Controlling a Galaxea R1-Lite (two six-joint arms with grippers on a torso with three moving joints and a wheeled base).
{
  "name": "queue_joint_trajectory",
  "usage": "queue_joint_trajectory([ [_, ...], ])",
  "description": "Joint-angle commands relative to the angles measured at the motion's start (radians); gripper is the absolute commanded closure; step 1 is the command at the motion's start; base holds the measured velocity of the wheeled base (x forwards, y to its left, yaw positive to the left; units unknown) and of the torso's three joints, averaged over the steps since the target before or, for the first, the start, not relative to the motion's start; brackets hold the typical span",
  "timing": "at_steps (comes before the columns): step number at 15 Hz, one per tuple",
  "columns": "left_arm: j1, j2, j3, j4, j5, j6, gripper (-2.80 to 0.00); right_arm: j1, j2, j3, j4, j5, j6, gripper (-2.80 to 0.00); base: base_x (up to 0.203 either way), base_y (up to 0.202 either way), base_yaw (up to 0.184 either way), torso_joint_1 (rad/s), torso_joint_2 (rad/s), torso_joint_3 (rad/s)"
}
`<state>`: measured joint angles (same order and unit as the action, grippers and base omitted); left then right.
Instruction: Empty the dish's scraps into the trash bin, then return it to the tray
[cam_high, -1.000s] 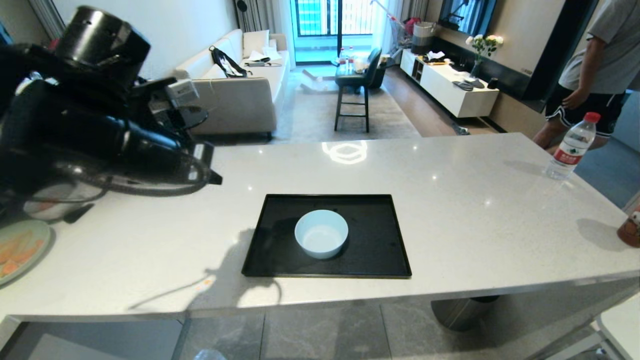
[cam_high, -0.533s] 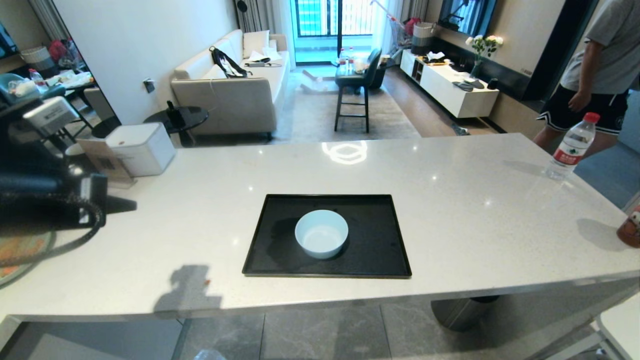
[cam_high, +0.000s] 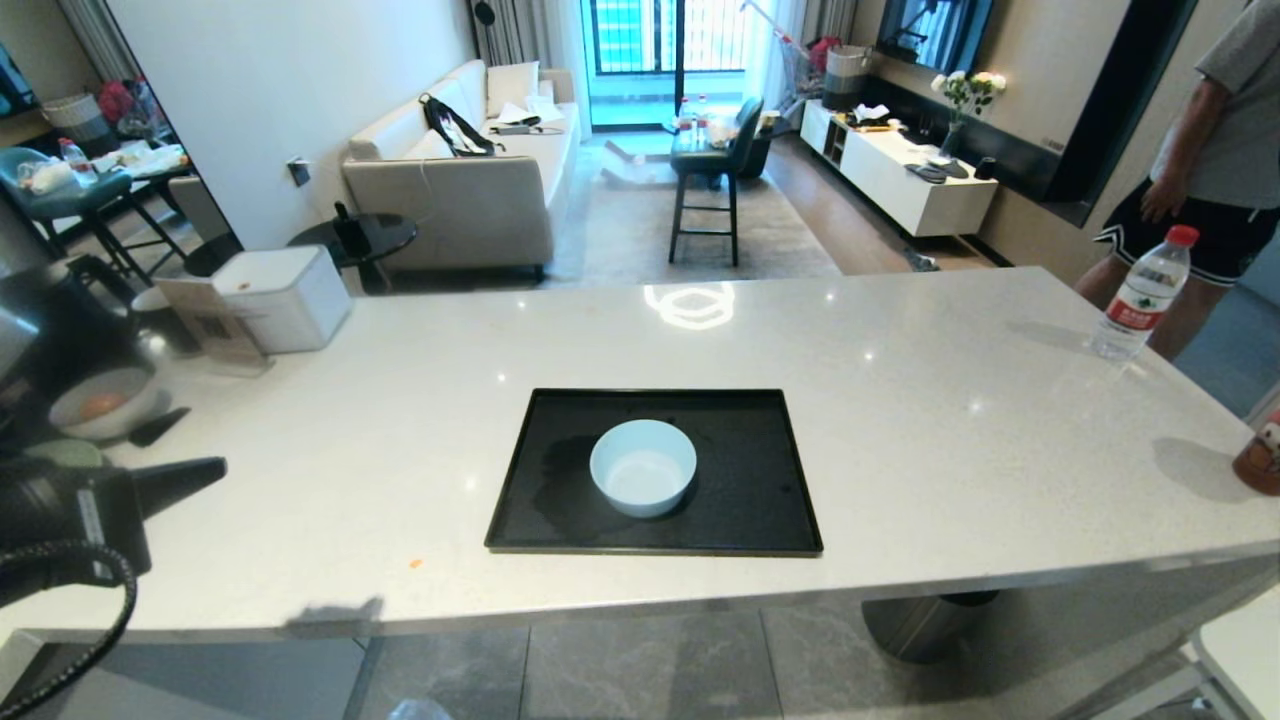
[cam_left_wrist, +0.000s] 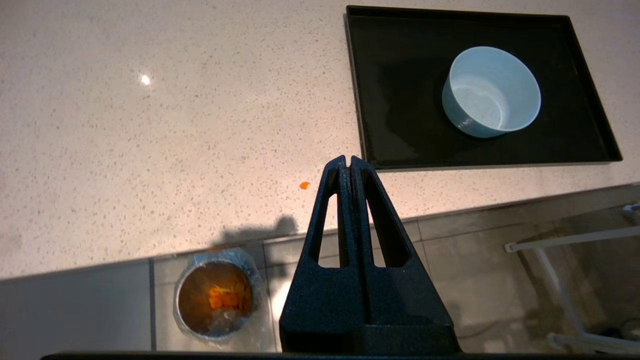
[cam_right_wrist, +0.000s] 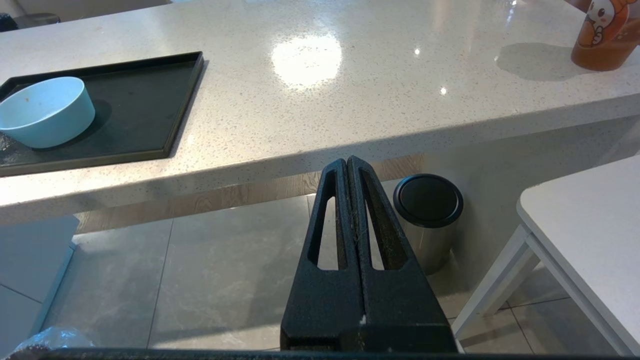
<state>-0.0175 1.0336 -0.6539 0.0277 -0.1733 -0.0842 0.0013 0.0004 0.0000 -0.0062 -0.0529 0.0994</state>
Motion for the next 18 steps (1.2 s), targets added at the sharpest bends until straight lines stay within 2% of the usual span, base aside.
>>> queue_joint_trajectory([
  [1, 0.000, -0.036, 0.129, -0.110, -0.008, 0.023, 0.00, 0.000, 0.000, 0.000, -0.001, -0.001, 0.000, 0.00, 0.000, 0.000, 0.000, 0.000, 0.00, 0.000],
  [5, -0.012, -0.125, 0.397, -0.338, -0.011, 0.045, 0.00, 0.000, 0.000, 0.000, -0.001, -0.001, 0.000, 0.00, 0.000, 0.000, 0.000, 0.000, 0.00, 0.000],
  [7, -0.028, -0.171, 0.519, -0.415, -0.008, 0.054, 0.00, 0.000, 0.000, 0.000, 0.000, -0.001, 0.000, 0.00, 0.000, 0.000, 0.000, 0.000, 0.00, 0.000],
  [9, -0.081, -0.248, 0.613, -0.449, -0.002, 0.058, 0.00, 0.000, 0.000, 0.000, 0.000, -0.001, 0.000, 0.00, 0.000, 0.000, 0.000, 0.000, 0.00, 0.000],
  [11, -0.122, -0.363, 0.643, -0.405, 0.016, 0.058, 0.00, 0.000, 0.000, 0.000, 0.000, -0.001, 0.000, 0.00, 0.000, 0.000, 0.000, 0.000, 0.00, 0.000],
  [16, -0.209, -0.722, 0.653, -0.127, 0.136, 0.055, 0.00, 0.000, 0.000, 0.000, 0.000, -0.001, 0.000, 0.00, 0.000, 0.000, 0.000, 0.000, 0.00, 0.000],
  [18, -0.221, -0.750, 0.654, -0.059, 0.170, 0.059, 0.00, 0.000, 0.000, 0.000, 0.000, -0.001, 0.000, 0.00, 0.000, 0.000, 0.000, 0.000, 0.00, 0.000],
])
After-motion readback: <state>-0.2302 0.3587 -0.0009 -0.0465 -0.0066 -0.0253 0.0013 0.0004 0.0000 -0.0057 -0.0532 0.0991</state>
